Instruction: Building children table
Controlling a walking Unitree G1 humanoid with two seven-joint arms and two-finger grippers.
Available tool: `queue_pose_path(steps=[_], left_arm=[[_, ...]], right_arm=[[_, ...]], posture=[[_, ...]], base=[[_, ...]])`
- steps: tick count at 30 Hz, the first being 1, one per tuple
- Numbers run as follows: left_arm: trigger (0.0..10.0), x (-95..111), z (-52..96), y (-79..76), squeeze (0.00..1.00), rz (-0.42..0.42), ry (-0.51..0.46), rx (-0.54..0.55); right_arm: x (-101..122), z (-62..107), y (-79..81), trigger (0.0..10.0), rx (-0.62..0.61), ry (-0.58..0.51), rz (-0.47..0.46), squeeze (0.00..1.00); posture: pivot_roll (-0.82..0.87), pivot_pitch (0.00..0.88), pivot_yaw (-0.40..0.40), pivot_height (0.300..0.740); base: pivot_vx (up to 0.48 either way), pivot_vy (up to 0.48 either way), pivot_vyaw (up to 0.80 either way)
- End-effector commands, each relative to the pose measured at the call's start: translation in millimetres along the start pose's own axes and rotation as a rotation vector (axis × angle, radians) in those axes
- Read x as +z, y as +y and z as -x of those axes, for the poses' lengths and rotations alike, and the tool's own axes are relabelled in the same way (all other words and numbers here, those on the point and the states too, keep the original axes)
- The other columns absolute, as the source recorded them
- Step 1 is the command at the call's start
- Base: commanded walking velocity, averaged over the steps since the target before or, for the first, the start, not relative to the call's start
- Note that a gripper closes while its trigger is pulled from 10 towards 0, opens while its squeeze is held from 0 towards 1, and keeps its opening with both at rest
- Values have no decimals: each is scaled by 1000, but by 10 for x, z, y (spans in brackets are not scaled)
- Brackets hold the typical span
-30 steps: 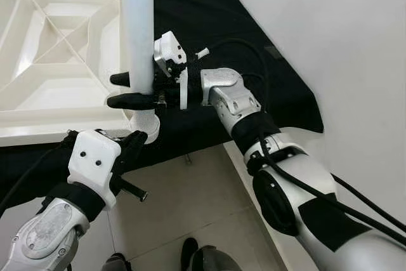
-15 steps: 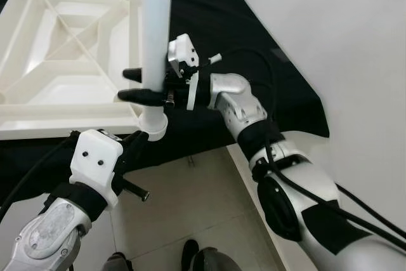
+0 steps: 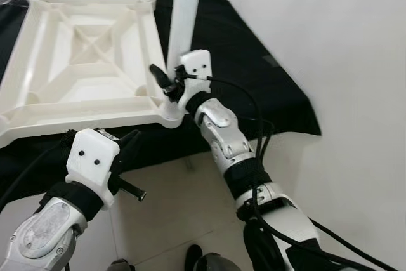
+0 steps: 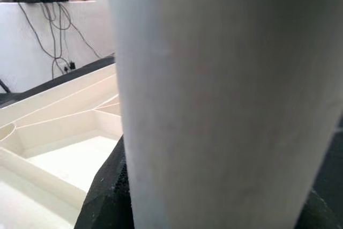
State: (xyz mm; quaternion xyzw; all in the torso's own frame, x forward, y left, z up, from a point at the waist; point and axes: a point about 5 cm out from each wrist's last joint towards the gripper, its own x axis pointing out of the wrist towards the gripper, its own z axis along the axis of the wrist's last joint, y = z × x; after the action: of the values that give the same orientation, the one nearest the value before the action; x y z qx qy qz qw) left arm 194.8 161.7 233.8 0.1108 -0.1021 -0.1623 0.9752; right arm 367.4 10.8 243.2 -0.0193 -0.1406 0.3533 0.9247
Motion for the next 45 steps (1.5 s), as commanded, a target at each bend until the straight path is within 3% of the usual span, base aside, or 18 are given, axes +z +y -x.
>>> queue_pose_path(steps=[1,5,6,8,12,14,17,23,29,34,39,43,45], left_arm=[[10000,-6,9,-12,0,1,8,-17],[10000,-5,4,-15,0,1,9,-15],[10000,-8,1,-6,0,-4,12,-8],[10000,-11,-1,1,0,-7,15,-2],[10000,-27,-9,71,0,-16,22,42],[10000,-31,-9,83,0,-18,25,50],[10000,-51,-13,104,0,-19,33,62],[10000,-69,-11,126,0,-23,43,66],[10000,-87,-11,163,0,-33,53,86],[10000,-95,-14,204,0,-40,56,113],[10000,-119,-12,247,0,-39,62,139],[10000,-127,-12,254,0,-39,66,143],[10000,-141,-9,273,0,-37,72,155]], right_arm=[[-360,33,358,10000,110,155,-10,0],[-232,-4,353,10000,128,82,-29,0],[-182,-17,300,10000,129,59,-46,1000],[-152,-24,262,10000,127,47,-56,1000],[-79,-9,-75,10000,-54,18,-14,1000],[-78,7,-129,10000,-81,16,-9,1000],[-117,146,-392,10000,-228,32,63,1000],[-207,343,-654,10000,-342,71,96,1000],[-218,438,-710,10000,-389,29,45,1000],[-187,509,-645,10000,-332,-16,-13,1000],[-164,759,-608,10000,-261,-47,-58,1000],[-183,835,-621,10000,-256,-40,-58,1000],[-235,960,-646,10000,-258,-18,-56,1000]], posture=[[211,282,-173,740],[223,281,-169,740],[223,281,-170,740],[223,281,-170,740],[215,280,-175,740],[215,280,-175,740],[210,281,-171,740],[196,283,-158,740],[194,284,-157,740],[188,281,-164,740],[177,280,-162,740],[176,279,-160,740],[171,277,-155,740]], base=[[0,0,0],[0,0,0],[0,0,0],[0,0,0],[0,0,0],[0,0,0],[0,0,0],[0,0,0],[0,0,0],[0,0,0],[0,0,0],[0,0,0],[0,0,0]])
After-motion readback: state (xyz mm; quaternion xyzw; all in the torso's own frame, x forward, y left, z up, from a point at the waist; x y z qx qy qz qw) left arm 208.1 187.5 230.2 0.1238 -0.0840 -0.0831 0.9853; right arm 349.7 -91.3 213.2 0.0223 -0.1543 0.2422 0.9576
